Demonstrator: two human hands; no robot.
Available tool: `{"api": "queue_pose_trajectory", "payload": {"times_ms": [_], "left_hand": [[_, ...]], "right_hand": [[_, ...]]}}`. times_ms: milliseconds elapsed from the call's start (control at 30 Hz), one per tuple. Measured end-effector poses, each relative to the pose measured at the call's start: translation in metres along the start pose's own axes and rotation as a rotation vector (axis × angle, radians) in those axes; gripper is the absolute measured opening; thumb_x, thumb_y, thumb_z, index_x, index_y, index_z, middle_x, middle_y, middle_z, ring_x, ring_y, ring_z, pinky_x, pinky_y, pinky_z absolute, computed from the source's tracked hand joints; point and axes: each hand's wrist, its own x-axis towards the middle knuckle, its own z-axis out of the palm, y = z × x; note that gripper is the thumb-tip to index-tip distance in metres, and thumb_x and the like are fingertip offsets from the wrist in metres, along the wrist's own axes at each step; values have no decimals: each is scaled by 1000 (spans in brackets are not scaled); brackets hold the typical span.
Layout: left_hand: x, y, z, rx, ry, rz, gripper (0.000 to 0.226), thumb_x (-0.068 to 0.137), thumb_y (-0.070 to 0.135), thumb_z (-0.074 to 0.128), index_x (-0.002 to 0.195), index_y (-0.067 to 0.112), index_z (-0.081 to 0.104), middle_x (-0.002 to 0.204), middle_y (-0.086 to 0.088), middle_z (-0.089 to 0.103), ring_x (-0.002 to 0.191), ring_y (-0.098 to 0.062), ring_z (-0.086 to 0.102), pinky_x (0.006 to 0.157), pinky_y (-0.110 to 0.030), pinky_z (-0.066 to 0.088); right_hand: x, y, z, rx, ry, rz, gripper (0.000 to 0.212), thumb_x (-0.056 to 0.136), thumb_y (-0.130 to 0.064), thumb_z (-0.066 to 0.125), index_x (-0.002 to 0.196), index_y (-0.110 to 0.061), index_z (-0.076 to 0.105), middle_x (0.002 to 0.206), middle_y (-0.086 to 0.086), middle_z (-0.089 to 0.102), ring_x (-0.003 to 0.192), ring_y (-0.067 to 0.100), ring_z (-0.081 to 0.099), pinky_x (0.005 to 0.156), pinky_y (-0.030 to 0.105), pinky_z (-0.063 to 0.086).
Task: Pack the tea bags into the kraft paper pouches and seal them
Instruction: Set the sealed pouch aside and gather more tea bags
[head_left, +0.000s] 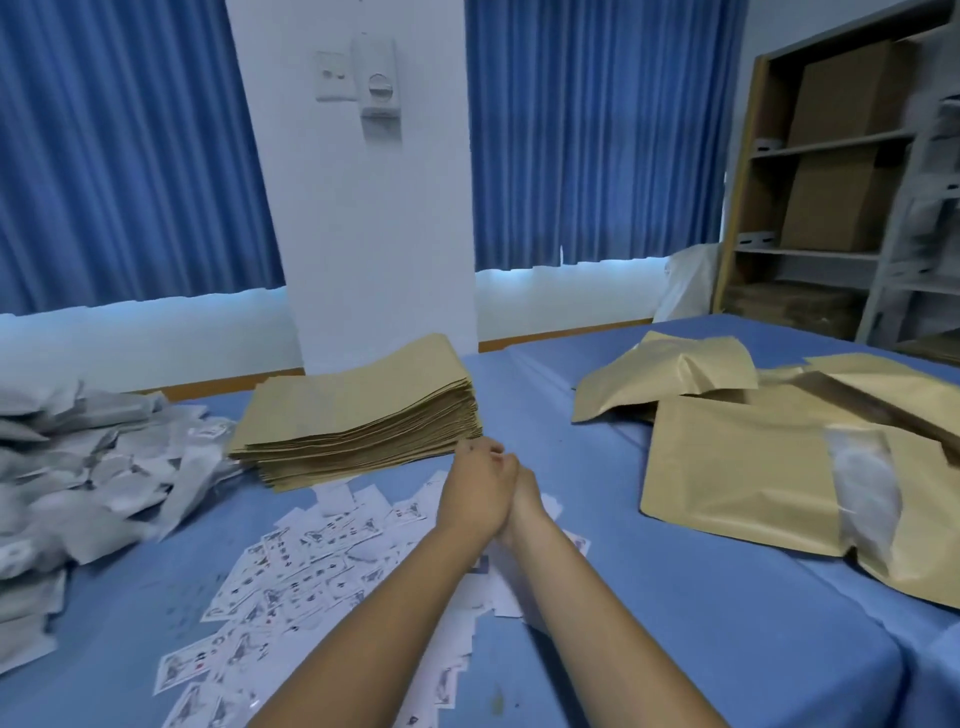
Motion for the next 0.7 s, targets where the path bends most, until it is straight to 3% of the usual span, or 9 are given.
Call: {"api": "queue_pose_trajectory", "payload": {"times_ms": [100,167,200,267,367,433,500,600,700], "left_hand": [[13,-44,-41,270,243,48,28,96,27,47,118,12,56,120,-6,49,108,-21,51,88,-33,42],[28,-73,-71,564,306,93,29,94,22,46,119,9,52,121,-8,49,114,-23,45,92,-32,37],[37,-86,-85,683,299,97,31,94,20,45,122,8,49,125,-8,49,118,-23,43,95,-31,35],[56,-111,-111,840,256,66,42,94,17,45,134,8,39,142,-9,39,134,-23,33,105,-30,31],[80,-140,-134,984,119,-26,57,96,17,46,147,9,22,156,-7,24,146,-19,13,118,-41,13],[86,-151,-136,1047,56,-37,51,95,18,48,143,11,30,143,-5,44,141,-17,29,118,-46,7],[86,-160,-136,1121,82,-7,35,94,19,51,128,15,43,116,1,62,118,-18,53,116,-47,11],[81,-167,-138,1157,174,47,27,88,9,53,113,18,48,95,5,66,92,-17,62,105,-37,25],[79,-170,-144,1145,176,83,33,79,4,60,107,17,48,95,3,65,85,-19,62,88,-29,31]], "right_hand": [[6,21,35,2,-81,72,21,91,-2,48,73,-8,57,68,9,58,60,18,53,55,25,41],[10,34,58,-58,-92,104,20,87,4,50,71,-4,59,61,9,60,45,13,54,43,20,39],[13,42,64,-90,-90,109,20,89,5,49,74,-3,59,63,9,62,45,12,57,44,20,42],[20,59,69,-172,-71,71,20,92,3,45,80,-3,60,74,12,65,59,17,64,63,25,51],[29,65,70,-264,-103,35,20,93,1,45,85,-3,63,76,11,68,65,17,66,76,27,53],[31,64,68,-218,-97,52,21,93,3,43,84,-1,63,76,13,67,66,19,66,81,30,54],[29,63,68,-162,-82,55,23,92,5,41,82,0,62,76,15,66,67,22,65,84,33,54],[23,64,69,-215,-79,11,25,92,6,39,83,-1,62,80,17,63,71,24,62,78,28,52],[17,62,72,-236,-80,-7,25,92,8,38,82,1,60,80,20,60,70,24,56,69,25,47]]}}
